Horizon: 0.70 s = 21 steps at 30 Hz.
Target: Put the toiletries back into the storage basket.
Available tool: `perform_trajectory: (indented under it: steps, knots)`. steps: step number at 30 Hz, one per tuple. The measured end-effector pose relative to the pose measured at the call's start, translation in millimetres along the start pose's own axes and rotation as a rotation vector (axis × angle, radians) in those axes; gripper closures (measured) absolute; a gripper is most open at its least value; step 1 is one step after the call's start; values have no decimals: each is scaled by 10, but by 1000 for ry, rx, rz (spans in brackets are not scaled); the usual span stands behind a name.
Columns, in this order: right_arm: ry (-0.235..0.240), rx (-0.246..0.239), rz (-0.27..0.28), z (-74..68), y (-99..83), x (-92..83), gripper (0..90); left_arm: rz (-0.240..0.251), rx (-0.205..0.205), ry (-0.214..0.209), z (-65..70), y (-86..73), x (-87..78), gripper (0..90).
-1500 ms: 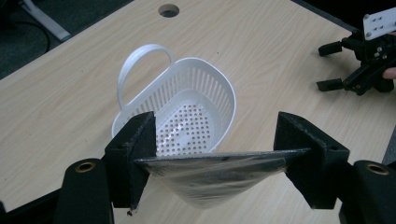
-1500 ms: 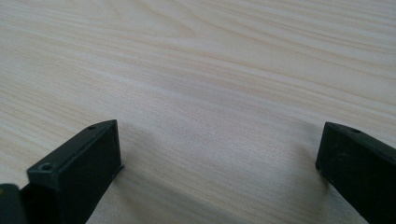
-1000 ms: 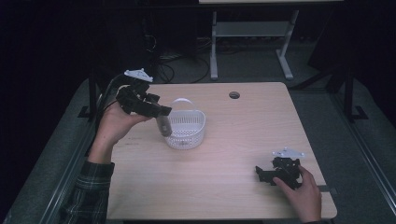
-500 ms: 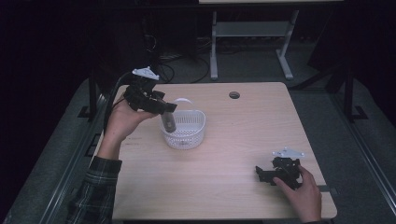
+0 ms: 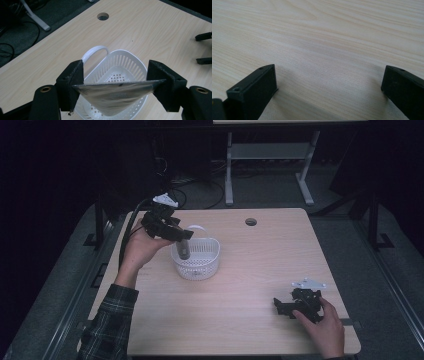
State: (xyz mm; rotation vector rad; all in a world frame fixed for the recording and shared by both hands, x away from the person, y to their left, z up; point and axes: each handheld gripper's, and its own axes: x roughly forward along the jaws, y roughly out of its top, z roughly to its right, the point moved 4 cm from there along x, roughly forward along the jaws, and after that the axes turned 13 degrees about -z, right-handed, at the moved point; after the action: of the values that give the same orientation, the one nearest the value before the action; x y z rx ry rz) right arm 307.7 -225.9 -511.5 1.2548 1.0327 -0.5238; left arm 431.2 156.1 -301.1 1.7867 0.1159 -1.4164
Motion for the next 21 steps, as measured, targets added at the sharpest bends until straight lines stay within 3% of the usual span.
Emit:
perform_trajectory:
  steps: [11, 21]
  knots:
    - [-1, 0, 0, 0, 0, 1, 0, 0, -4, 7, 7, 24, 201, 295]
    - [-1, 0, 0, 1, 0, 1, 0, 1, -23, 15, -48, -72, 335, 295]
